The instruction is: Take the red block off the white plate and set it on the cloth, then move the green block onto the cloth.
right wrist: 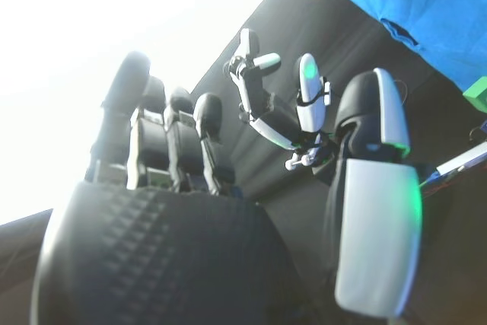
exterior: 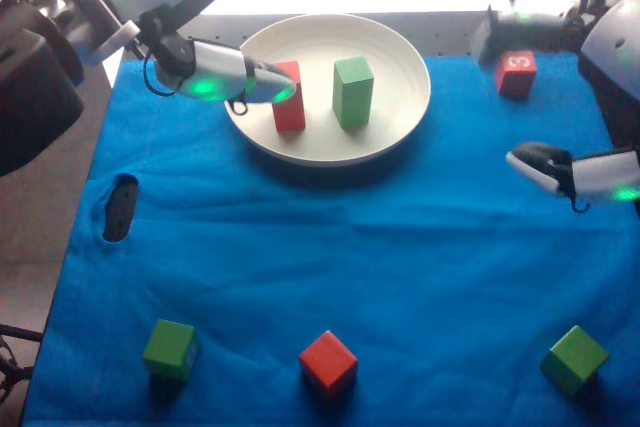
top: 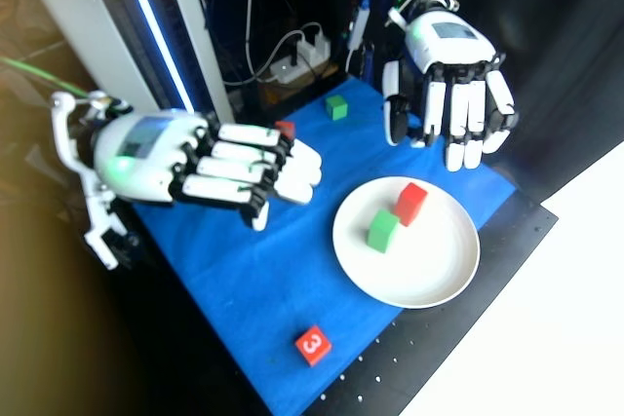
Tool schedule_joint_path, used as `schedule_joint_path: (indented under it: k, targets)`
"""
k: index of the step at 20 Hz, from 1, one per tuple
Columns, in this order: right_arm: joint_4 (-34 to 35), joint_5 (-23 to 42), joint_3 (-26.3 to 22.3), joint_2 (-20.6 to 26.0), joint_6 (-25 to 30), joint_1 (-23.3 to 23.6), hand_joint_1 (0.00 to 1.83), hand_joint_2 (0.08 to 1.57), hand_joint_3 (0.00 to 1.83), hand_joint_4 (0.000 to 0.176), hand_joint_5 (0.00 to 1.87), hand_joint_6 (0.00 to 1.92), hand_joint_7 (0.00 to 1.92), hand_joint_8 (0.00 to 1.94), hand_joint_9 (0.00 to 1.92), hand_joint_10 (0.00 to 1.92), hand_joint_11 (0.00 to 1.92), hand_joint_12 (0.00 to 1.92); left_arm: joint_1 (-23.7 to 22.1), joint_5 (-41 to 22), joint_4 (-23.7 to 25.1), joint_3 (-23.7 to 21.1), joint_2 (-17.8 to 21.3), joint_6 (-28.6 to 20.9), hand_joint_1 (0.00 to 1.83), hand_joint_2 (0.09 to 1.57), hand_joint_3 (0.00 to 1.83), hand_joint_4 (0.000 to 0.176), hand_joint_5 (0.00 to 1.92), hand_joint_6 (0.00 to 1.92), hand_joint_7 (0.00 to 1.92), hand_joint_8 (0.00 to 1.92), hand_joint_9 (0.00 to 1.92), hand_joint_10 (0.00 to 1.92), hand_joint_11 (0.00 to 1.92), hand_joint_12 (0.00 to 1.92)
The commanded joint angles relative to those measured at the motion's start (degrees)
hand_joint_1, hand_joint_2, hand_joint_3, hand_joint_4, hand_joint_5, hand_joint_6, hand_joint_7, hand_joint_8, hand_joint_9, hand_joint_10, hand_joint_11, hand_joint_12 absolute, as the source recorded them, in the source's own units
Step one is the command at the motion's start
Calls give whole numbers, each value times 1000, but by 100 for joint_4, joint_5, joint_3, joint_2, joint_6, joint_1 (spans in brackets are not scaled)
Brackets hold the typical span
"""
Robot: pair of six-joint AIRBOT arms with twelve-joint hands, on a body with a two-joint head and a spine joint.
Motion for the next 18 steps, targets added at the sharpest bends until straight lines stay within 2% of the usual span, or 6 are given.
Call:
schedule_joint_path:
  k: [1, 3, 5, 7, 11, 18]
  targets:
    - [-197, -720, -8, -5, -9, 80, 1001, 627, 546, 0, 684, 863, 637, 1047, 566, 1263, 398, 1733, -61, -630, 58, -1, -19, -3, 739, 949, 7, 62, 355, 149, 366, 23, 189, 314, 0, 1118]
    - [-197, -721, -8, -14, -9, 80, 945, 709, 469, 0, 646, 876, 584, 1041, 506, 1236, 323, 1700, -59, -605, 64, -1, -30, -3, 687, 962, 4, 55, 420, 100, 267, 10, 87, 148, 0, 533]
    - [-197, -721, -5, -19, -9, 80, 985, 755, 393, 0, 665, 817, 615, 989, 522, 1195, 314, 1684, -63, -585, 62, 21, -38, -4, 692, 952, 0, 58, 433, 63, 255, 14, 119, 100, 0, 696]
    - [-197, -721, -4, -20, -9, 80, 959, 773, 385, 0, 714, 764, 671, 905, 557, 1138, 338, 1685, -98, -430, 21, 151, -128, -14, 698, 938, 0, 109, 426, 31, 362, 17, 266, 194, 0, 1226]
    - [-197, -722, -1, -25, -9, 80, 1076, 758, 357, 0, 701, 856, 648, 1013, 536, 1265, 341, 1742, -173, 155, -57, 661, -529, -151, 873, 921, 1, 0, 494, 12, 482, 22, 266, 673, 0, 1580]
    - [-197, -724, 12, -27, -9, 82, 1124, 771, 319, 0, 688, 822, 603, 1087, 496, 1344, 326, 1780, -218, 833, -49, 1110, -906, -206, 1084, 903, 0, 9, 556, 17, 556, 48, 291, 982, 128, 1599]
